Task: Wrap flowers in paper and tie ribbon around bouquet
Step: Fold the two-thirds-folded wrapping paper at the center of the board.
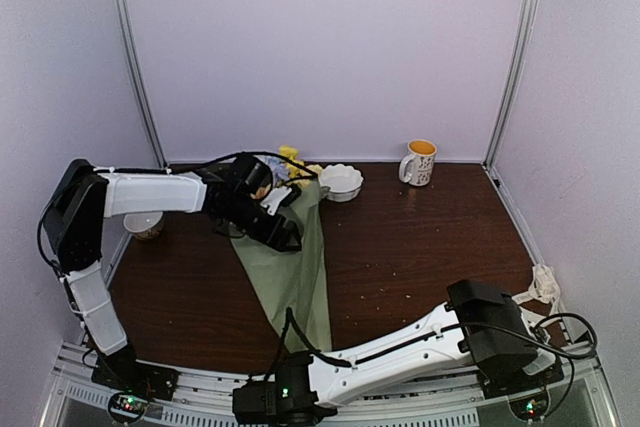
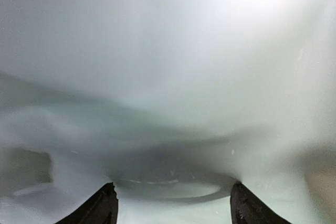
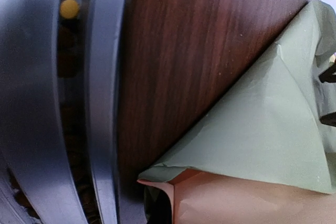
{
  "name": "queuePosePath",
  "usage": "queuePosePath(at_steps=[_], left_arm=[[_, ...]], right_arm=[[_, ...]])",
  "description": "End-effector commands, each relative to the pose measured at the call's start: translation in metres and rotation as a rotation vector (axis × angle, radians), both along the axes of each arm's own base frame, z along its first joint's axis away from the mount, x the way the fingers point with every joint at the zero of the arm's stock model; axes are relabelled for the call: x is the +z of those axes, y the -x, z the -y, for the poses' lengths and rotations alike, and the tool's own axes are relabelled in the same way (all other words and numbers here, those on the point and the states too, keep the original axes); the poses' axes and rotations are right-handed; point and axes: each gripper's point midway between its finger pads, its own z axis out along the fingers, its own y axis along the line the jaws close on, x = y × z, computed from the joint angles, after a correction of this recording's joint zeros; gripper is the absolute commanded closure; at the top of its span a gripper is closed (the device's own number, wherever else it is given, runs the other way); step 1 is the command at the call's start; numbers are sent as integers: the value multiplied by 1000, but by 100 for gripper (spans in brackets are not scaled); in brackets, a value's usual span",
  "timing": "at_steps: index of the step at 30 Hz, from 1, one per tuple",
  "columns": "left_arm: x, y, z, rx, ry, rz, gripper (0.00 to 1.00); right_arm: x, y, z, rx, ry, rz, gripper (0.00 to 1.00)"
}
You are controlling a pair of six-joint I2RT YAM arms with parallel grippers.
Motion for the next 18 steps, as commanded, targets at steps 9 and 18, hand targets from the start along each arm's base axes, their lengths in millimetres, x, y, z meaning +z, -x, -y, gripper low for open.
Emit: queuePosePath(at_steps=[9,18], left_arm=[[129,-39,-59,77,118,265,23],[72,-12,-69,101,169,90,37]], right_arm=[[-26,11,1,-13,29,-136,100],[-24,4,-1,-64,-11,-137,100]])
